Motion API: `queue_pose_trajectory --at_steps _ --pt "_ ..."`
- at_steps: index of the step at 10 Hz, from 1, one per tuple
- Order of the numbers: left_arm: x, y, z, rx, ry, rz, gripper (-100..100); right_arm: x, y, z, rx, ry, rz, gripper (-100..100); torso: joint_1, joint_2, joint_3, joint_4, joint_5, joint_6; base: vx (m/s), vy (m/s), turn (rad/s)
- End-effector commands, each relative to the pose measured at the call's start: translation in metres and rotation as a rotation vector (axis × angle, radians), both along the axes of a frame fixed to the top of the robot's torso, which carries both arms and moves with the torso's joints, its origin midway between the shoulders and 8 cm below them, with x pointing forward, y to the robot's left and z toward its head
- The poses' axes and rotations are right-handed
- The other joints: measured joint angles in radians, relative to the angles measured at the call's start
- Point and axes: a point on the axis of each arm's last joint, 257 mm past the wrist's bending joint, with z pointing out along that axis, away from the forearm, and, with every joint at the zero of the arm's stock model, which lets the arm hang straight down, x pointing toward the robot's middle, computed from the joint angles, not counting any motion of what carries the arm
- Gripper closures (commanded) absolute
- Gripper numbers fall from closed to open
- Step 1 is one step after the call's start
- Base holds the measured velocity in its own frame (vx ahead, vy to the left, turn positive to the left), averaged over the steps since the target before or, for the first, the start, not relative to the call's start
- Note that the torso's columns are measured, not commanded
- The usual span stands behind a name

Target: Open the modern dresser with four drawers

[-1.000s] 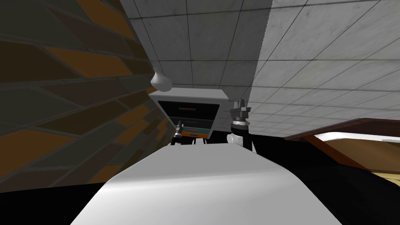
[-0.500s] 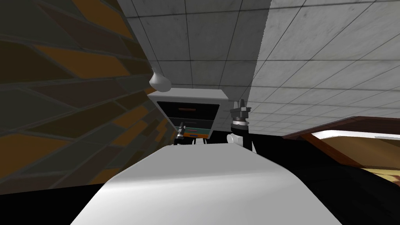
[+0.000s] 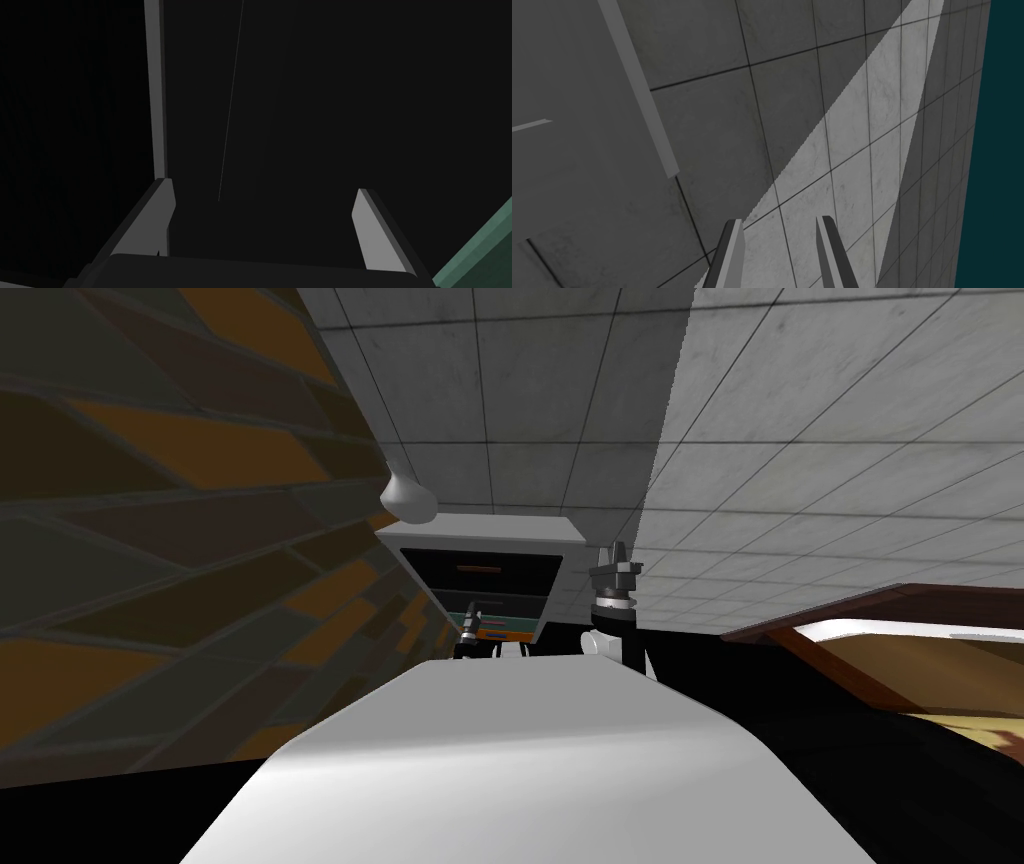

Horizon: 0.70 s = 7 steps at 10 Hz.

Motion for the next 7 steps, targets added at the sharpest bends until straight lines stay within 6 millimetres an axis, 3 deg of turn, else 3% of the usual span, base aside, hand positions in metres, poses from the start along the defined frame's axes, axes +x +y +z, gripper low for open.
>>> queue_pose_trajectory --at_steps 1,2,3,4,5,7 --pt "0.005 0.038 -0.002 0.001 0.006 0.031 -100 0.000 0.000 0.000 0.000 0.000 0.000 0 -0.003 0.000 0.000 0.000 -0.001 0.001 -0.027 -0.106 -0.181" --pt "0.005 0.038 -0.002 0.001 0.006 0.031 -100 0.000 0.000 0.000 0.000 0.000 0.000 0 -0.004 0.001 0.001 0.000 -0.001 0.000 -0.024 -0.078 -0.021" --pt "0.008 0.064 -0.002 0.001 0.007 0.053 -100 0.000 0.000 0.000 0.000 0.000 0.000 0 -0.001 0.000 0.000 0.000 0.000 0.000 -0.013 -0.095 -0.125" --pt "0.008 0.064 -0.002 0.001 0.007 0.053 -100 0.000 0.000 0.000 0.000 0.000 0.000 0 0.000 -0.001 0.000 0.000 0.000 0.000 -0.012 -0.071 -0.082" --pt "0.012 0.090 0.000 0.001 0.006 0.076 -100 0.000 0.000 0.000 0.000 0.000 0.000 0 0.002 -0.001 -0.001 0.000 0.001 0.000 -0.015 -0.069 -0.181" --pt "0.015 0.116 0.004 0.000 0.002 0.100 -100 0.000 0.000 0.000 0.000 0.000 0.000 0 0.000 0.000 0.000 0.000 0.000 0.000 -0.022 -0.088 -0.125"
